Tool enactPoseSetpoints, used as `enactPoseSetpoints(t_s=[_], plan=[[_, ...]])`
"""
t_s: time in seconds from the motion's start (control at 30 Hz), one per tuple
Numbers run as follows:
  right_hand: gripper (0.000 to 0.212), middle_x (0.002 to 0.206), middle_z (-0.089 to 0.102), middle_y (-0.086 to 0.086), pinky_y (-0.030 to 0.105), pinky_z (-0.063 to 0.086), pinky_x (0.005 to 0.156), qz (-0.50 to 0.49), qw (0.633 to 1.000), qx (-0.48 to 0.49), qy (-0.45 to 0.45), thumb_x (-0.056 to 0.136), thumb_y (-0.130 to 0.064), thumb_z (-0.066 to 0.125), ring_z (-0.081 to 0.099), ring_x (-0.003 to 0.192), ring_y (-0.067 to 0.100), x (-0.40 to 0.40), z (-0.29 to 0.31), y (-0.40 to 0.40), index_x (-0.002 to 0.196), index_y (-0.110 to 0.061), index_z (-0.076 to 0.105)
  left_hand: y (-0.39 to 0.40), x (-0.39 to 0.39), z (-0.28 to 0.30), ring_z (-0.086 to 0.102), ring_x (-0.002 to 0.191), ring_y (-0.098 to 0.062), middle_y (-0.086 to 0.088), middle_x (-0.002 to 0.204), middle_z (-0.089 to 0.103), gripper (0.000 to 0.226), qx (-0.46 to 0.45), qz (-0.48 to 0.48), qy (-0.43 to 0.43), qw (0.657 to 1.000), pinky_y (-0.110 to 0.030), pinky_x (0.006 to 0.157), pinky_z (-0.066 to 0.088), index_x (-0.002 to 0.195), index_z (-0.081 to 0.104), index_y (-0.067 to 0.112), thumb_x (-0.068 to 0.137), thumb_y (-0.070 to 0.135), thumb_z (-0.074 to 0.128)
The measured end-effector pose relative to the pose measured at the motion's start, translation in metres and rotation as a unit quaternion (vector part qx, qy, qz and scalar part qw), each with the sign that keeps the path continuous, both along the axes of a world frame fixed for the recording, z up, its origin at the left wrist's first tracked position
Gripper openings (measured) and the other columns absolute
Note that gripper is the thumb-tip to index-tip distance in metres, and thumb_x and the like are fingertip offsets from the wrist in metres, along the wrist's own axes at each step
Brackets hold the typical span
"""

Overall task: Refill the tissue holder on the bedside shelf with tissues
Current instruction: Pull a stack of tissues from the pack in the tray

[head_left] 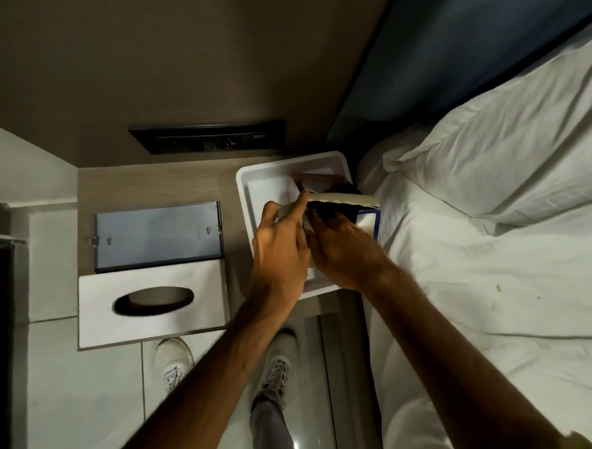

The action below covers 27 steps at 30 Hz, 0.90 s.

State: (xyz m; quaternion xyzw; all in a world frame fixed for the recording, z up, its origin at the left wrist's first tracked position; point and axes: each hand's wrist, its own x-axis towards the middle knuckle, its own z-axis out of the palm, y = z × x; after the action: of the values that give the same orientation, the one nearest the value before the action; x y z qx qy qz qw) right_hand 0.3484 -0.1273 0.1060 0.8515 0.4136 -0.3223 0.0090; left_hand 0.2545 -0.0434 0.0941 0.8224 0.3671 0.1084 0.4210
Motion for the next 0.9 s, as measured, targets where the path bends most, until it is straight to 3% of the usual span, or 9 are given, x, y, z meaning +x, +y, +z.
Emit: enactPoseSetpoints(t_s=[0.13,0.23,0.33,0.47,0.57,0.63,0.77,0.83,0.9], plan=[[0.077,0.157,0.044,0.017,0.043,0.048,0.108,0.0,1.0,0.0,0.022,0.104,-0.049,0.045,0.045,0.143,0.031,-0.001,0.008,-0.011,0.164,-0.013,0.011,-0.009,-0.002,0.004,0.071,0.096,-0.019,-0.014,0.128,0.06,0.052,-0.015,0.026,0.0,1.0,-0.031,0.097,0.061,0.152,0.052,0.021,0.102,0.006,0.053],[0.099,0.146,0.057,0.016,0.045,0.055,0.101,0.049,0.998,0.005,-0.035,0.093,-0.047,0.068,0.054,0.136,0.034,-0.008,0.012,-0.024,0.164,-0.022,0.003,-0.012,-0.002,0.003,0.068,0.094,-0.015,-0.014,0.125,0.062,0.052,-0.015,0.041,-0.013,0.999,-0.028,0.09,0.064,0.154,0.05,0.022,0.104,0.008,0.052],[0.087,0.132,0.068,0.016,0.047,0.06,0.094,0.061,0.99,0.036,-0.121,0.094,-0.027,0.071,0.063,0.125,0.036,-0.015,0.016,-0.035,0.162,-0.024,0.017,-0.013,-0.001,0.001,0.067,0.094,-0.014,-0.016,0.125,0.067,0.052,0.007,0.06,-0.023,0.998,-0.017,0.088,0.053,0.154,0.05,0.022,0.104,0.01,0.054],[0.071,0.113,0.077,0.016,0.043,0.063,0.076,0.0,0.979,0.148,-0.137,0.087,-0.011,0.076,0.074,0.099,0.036,-0.015,0.038,-0.051,0.152,-0.018,0.048,-0.019,-0.007,-0.003,0.057,0.107,-0.005,-0.015,0.128,0.066,0.053,0.008,0.085,-0.063,0.994,-0.007,0.092,0.046,0.154,0.049,0.014,0.102,0.005,0.055],[0.065,0.112,0.078,0.009,0.035,0.062,0.072,-0.083,0.971,0.198,-0.108,0.088,-0.01,0.075,0.076,0.089,0.026,-0.012,0.063,-0.062,0.147,-0.025,0.051,-0.038,-0.023,-0.015,0.054,0.135,-0.01,-0.006,0.143,0.057,0.056,-0.045,0.082,-0.085,0.992,-0.034,0.111,0.055,0.157,0.042,0.017,0.103,0.01,0.054],[0.06,0.113,0.078,0.005,0.028,0.059,0.078,-0.124,0.968,0.196,-0.093,0.089,-0.015,0.076,0.075,0.087,0.02,-0.005,0.079,-0.072,0.143,-0.028,0.054,-0.053,-0.031,-0.021,0.057,0.132,-0.003,0.008,0.142,0.055,0.056,-0.144,0.088,-0.077,0.983,-0.039,0.106,0.058,0.156,0.036,0.034,0.106,0.013,0.05],[0.038,0.094,0.076,-0.023,-0.004,0.04,0.065,-0.175,0.964,0.198,-0.02,0.085,-0.02,0.08,0.063,0.07,-0.008,0.008,0.11,-0.087,0.111,-0.046,0.071,-0.062,-0.036,-0.047,0.049,0.147,-0.021,-0.008,0.162,0.046,0.072,-0.238,0.02,0.035,0.97,-0.046,0.12,0.046,0.165,0.017,0.028,0.105,0.01,0.053],[0.042,0.085,0.069,-0.04,-0.006,0.04,0.064,-0.204,0.952,0.213,0.082,0.086,-0.021,0.078,0.065,0.079,-0.017,0.009,0.122,-0.088,0.09,-0.062,0.067,-0.059,-0.044,-0.048,0.052,0.143,-0.026,-0.01,0.159,0.049,0.071,-0.245,0.027,0.034,0.969,-0.032,0.118,0.047,0.164,0.025,0.016,0.102,0.002,0.056],[0.036,0.097,0.075,-0.032,-0.001,0.048,0.073,-0.226,0.924,0.241,0.194,0.09,-0.023,0.075,0.071,0.092,-0.011,0.006,0.129,-0.086,0.099,-0.057,0.071,-0.046,-0.059,-0.042,0.058,0.13,-0.019,-0.006,0.142,0.058,0.057,-0.256,0.12,0.012,0.959,-0.008,0.103,0.046,0.152,0.049,0.009,0.097,-0.004,0.055]])
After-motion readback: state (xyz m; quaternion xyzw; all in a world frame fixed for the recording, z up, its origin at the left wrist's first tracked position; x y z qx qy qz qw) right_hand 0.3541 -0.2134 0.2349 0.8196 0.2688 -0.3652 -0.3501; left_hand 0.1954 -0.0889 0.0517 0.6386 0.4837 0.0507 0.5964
